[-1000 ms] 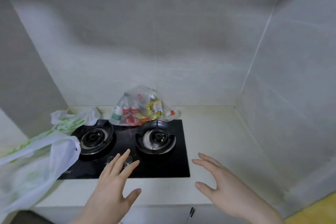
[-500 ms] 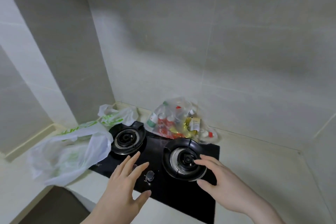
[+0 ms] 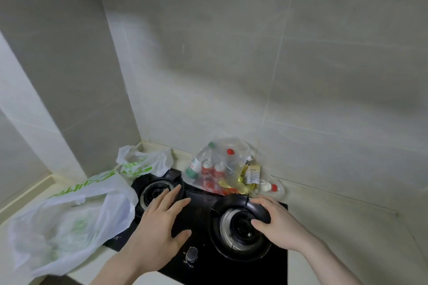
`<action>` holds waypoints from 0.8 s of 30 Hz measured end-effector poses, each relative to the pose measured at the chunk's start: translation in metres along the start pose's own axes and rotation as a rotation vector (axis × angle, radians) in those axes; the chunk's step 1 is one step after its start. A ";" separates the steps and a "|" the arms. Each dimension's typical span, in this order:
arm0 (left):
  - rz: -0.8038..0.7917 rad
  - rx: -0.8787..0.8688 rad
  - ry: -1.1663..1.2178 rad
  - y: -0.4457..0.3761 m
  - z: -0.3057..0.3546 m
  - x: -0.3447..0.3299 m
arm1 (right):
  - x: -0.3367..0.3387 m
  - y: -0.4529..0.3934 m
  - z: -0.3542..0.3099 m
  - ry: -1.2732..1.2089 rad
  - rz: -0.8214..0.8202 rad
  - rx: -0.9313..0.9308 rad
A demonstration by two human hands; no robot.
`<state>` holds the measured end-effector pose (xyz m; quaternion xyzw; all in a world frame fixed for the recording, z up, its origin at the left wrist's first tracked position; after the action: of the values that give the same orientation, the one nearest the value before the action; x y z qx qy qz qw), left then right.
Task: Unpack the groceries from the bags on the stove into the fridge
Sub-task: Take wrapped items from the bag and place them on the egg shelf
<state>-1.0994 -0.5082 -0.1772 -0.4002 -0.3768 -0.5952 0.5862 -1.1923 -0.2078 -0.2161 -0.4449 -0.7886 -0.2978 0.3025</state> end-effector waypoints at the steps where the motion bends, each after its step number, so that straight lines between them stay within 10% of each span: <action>1: -0.006 -0.007 -0.006 -0.010 -0.004 0.001 | 0.001 -0.013 0.004 -0.026 0.013 -0.027; 14: -0.125 -0.105 -0.062 -0.091 -0.023 0.005 | -0.010 -0.193 0.012 -0.367 0.263 -0.309; 24: -0.166 -0.303 -0.001 -0.175 0.006 0.003 | -0.063 -0.203 -0.040 -0.132 -0.016 -0.014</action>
<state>-1.2743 -0.4992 -0.1681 -0.4516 -0.3147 -0.6912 0.4682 -1.3364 -0.3564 -0.2779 -0.4593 -0.8083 -0.2755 0.2446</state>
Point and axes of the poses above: each hand's wrist, its own y-axis away from the middle knuckle, its own x-axis out of the back of the hand, z = x × y, the point moved 6 cm from there along -y, towards the middle knuckle, and after that the axes turned 4 degrees about x, right-handed, at the moved point
